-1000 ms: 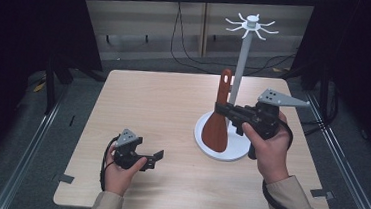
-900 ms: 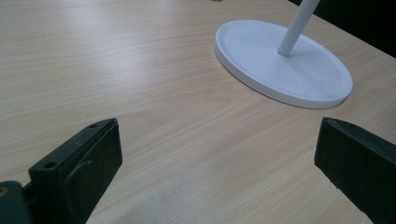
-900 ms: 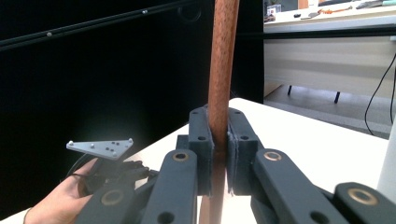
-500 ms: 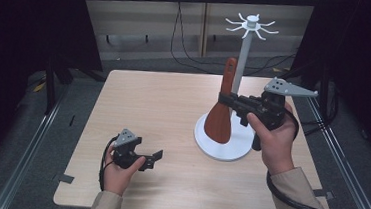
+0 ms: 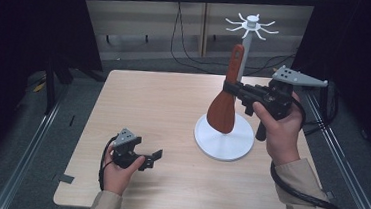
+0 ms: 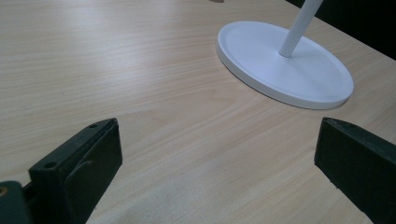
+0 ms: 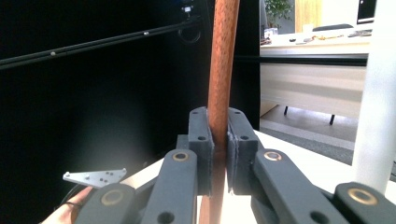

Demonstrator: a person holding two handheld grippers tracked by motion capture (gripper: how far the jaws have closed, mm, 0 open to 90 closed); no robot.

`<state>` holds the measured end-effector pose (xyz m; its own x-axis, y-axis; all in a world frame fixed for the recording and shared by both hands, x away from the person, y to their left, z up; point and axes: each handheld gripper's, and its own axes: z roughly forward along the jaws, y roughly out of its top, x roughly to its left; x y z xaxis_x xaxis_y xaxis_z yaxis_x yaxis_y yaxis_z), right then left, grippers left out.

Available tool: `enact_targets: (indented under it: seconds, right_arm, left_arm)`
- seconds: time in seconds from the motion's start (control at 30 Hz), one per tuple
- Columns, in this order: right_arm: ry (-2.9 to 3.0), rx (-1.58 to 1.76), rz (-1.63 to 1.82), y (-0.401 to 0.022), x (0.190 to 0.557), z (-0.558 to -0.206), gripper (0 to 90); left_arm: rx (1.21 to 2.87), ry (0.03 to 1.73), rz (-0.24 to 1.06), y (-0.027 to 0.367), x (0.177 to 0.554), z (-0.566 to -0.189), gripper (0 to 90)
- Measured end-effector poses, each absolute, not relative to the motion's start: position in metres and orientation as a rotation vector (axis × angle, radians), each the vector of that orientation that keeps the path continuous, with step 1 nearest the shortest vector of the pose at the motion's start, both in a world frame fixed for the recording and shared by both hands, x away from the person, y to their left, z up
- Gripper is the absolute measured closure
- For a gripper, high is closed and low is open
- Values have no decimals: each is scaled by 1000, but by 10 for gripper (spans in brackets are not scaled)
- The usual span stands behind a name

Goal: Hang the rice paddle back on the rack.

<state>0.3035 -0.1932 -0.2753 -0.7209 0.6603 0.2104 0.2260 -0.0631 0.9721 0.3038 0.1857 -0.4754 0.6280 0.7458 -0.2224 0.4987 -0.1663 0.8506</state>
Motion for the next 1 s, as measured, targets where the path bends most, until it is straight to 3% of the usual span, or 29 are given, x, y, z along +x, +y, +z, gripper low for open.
enact_targets:
  seconds: [0.47, 1.0]
  right_arm:
    - [1871, 929, 1853, -195, 317, -258, 830]
    - [1857, 979, 1835, -203, 327, -264, 828]
  left_arm:
    - [1828, 995, 301, 186, 304, -475, 9]
    - [1830, 992, 305, 187, 305, -475, 9]
